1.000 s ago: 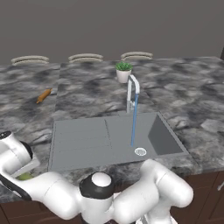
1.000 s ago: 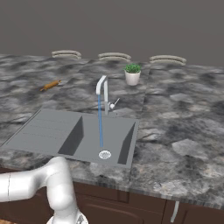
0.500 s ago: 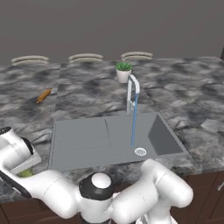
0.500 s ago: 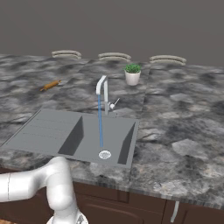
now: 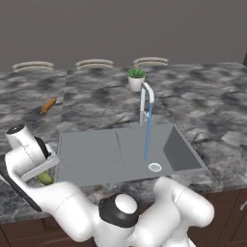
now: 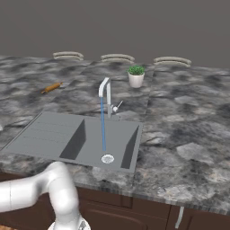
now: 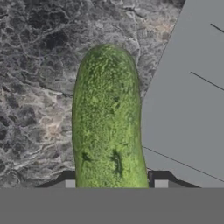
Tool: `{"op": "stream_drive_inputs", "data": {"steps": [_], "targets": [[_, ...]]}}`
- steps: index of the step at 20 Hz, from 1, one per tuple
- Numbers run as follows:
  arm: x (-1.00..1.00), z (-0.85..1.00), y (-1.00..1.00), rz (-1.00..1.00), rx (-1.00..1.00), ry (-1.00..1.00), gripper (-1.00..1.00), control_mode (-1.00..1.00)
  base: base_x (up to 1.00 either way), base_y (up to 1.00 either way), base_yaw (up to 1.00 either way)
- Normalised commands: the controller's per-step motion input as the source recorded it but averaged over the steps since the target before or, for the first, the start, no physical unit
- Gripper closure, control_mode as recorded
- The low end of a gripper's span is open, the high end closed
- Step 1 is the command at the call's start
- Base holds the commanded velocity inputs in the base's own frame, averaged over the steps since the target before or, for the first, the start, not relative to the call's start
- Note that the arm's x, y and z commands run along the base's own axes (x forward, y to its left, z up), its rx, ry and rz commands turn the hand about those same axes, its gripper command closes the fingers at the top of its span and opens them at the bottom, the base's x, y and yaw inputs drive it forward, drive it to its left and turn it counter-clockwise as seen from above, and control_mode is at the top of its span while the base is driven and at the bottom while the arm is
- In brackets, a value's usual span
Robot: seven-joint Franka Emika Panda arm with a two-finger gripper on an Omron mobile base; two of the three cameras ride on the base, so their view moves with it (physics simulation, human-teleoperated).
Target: Turn on the sink faucet. Then move the cucumber from the counter to the sink. Turn off the sink. Move the vegetable from the sink to the pot next to the stove. Finally move the pot to the front center burner.
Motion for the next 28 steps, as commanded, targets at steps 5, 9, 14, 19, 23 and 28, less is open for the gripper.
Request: {"op": "stream_drive_inputs", "data": {"steps": [5, 9, 14, 19, 23, 28], "targets": [[0.0, 0.35, -0.99, 0.0, 0.03, -0.1, 1.0, -1.0, 0.0, 0.0, 0.0], [0.0, 0.29, -1.0, 0.0, 0.03, -0.07, 1.0, -1.0, 0.0, 0.0, 0.0], [0.0, 0.24, -1.0, 0.0, 0.04, -0.05, 1.0, -1.0, 0.0, 0.0, 0.0], [0.05, 0.22, -1.0, 0.0, 0.05, -0.02, 1.0, -1.0, 0.0, 0.0, 0.0], [0.15, 0.1, -0.98, 0.0, 0.06, -0.01, 1.0, -1.0, 0.0, 0.0, 0.0], [0.13, 0.03, -0.99, 0.0, 0.08, -0.01, 1.0, -1.0, 0.0, 0.0, 0.0]]}}
